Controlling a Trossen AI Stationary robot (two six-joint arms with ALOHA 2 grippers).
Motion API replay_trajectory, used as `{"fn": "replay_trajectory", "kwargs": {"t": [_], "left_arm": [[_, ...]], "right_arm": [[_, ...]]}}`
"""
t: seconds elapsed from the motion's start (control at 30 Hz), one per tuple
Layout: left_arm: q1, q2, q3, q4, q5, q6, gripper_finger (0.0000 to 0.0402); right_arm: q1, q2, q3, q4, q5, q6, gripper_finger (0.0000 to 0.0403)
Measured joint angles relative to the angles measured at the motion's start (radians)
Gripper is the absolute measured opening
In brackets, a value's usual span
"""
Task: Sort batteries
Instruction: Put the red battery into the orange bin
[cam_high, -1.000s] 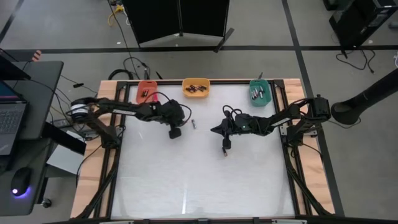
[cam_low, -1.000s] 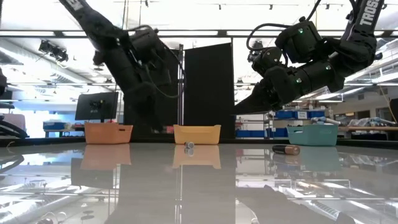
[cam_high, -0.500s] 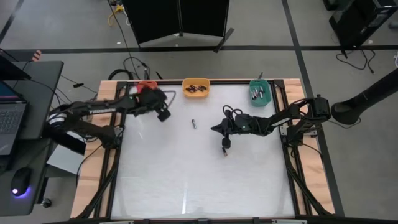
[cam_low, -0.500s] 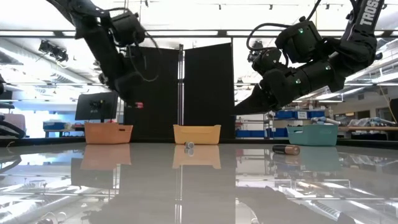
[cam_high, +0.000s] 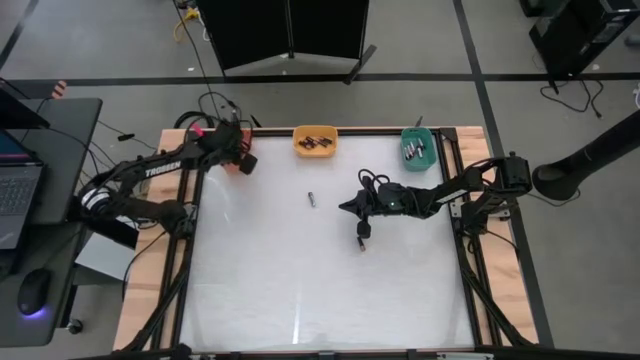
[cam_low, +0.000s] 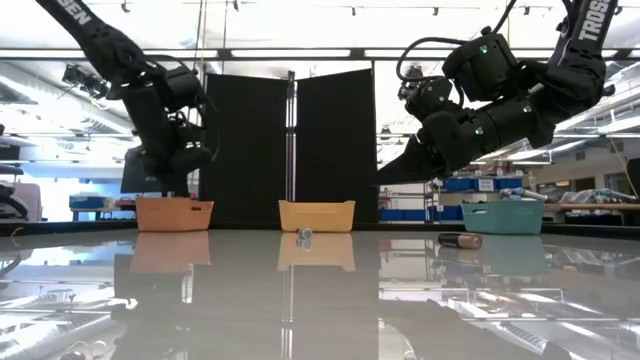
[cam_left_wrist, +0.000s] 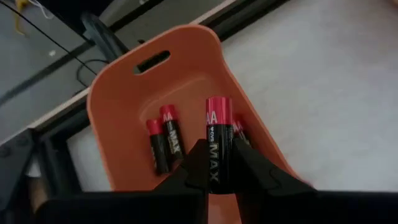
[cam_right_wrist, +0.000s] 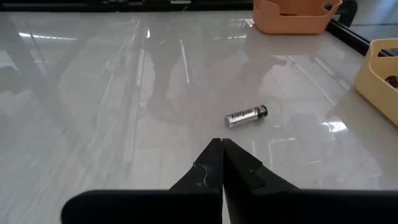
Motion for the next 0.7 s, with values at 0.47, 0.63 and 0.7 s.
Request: {"fn": "replay_trajectory", "kwargs": {"t": [0.47, 0.63, 0.7], "left_arm": [[0.136, 0.185, -0.001, 0.163, 0.133, 0.028, 0.0048], [0.138, 0.213, 0.000, 0.202, 0.144, 0.027, 0.0048], [0.139, 0.220, 0.000, 0.215, 0.139, 0.027, 0.0048]], "right_arm": [[0.000, 0.000, 0.000, 0.008, 0.000, 0.000, 0.0009], [0.000, 0.000, 0.000, 0.008, 0.000, 0.000, 0.0009], [0.000, 0.000, 0.000, 0.007, 0.000, 0.000, 0.0009]]}}
